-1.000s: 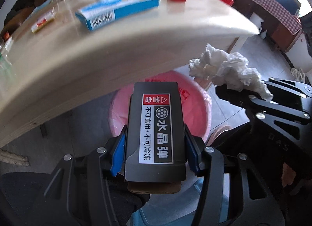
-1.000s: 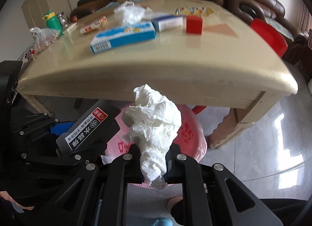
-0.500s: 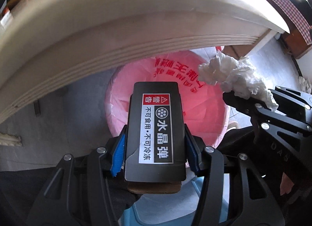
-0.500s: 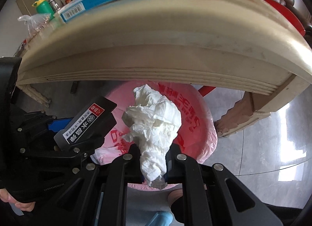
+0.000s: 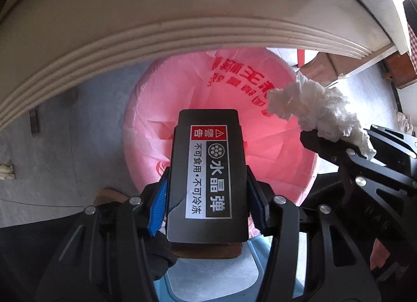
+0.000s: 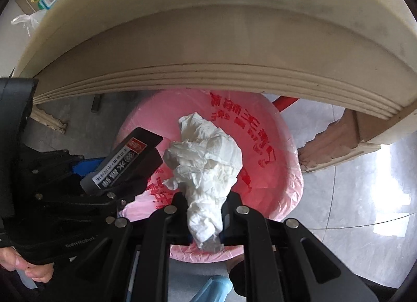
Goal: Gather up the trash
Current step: 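Carry the black box and tissue with both tools over the pink bin, then open both tools to drop the box and tissue into the bin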
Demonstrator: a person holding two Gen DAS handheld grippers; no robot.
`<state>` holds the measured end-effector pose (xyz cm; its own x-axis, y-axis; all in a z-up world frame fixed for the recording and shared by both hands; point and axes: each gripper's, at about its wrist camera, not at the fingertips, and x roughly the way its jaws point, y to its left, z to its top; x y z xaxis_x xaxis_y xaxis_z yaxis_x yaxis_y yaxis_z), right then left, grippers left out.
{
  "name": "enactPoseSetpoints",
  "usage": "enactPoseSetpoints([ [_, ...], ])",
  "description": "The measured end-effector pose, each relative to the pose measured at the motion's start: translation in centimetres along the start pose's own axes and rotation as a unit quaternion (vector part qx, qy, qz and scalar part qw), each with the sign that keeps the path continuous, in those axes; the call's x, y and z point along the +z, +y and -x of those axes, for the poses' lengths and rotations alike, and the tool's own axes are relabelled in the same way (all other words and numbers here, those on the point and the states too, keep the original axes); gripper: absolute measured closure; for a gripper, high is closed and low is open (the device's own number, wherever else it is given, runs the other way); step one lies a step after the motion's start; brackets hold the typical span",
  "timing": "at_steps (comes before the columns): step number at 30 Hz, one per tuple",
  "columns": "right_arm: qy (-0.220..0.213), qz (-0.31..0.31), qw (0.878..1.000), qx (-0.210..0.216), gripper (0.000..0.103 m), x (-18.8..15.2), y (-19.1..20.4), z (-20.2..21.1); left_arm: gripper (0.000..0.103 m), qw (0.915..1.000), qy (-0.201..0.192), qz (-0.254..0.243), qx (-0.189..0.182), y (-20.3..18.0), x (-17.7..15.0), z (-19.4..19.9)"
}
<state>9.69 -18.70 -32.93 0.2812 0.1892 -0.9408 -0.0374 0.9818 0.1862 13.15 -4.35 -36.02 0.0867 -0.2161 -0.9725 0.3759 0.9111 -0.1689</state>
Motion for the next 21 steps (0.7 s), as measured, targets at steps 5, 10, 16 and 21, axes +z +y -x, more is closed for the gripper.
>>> enactPoseSetpoints([
  [5,0.006,0.006,1.0,-0.003,0.09,0.2,-0.2,-0.8,0.05,0.9999,0.01,0.012,-0.007,0.5,0.2,-0.6],
  [10,0.01,0.007,1.0,-0.005,0.089,0.3,-0.1,-1.0,0.05,0.9997,0.016,0.014,-0.01,0.6,0.4,-0.6],
  [16,0.014,0.001,1.0,-0.005,0.076,0.4,-0.2,-1.0,0.049,0.9996,0.02,0.016,-0.012,0.8,0.6,-0.9],
  [21,0.007,-0.001,1.0,-0.025,0.045,0.4,-0.5,-0.8,0.041,0.9991,0.027,0.034,0.004,1.5,0.8,-1.1],
])
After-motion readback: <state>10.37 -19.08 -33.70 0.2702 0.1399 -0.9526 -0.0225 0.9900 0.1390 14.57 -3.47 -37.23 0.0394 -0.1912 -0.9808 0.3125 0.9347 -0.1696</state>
